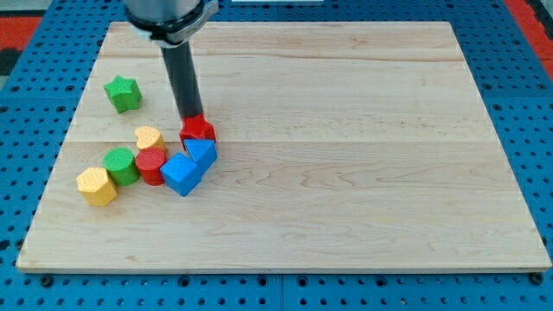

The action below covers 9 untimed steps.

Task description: Move the group of objects towards the left bottom corner

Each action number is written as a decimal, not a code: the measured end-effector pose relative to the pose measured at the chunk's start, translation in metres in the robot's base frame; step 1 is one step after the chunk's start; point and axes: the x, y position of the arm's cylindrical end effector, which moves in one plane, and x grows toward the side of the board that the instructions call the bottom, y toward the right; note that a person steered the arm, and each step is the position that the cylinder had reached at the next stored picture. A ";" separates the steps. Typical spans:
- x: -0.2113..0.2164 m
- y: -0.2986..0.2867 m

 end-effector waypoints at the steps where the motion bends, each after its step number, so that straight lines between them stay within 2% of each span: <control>1: 0.003 -0.032; 2: -0.037 -0.019; 3: -0.115 -0.022; 4: -0.098 -0.133; 5: -0.050 -0.145; 6: -0.060 -0.134; 7: -0.122 -0.151; 9: 0.000 -0.072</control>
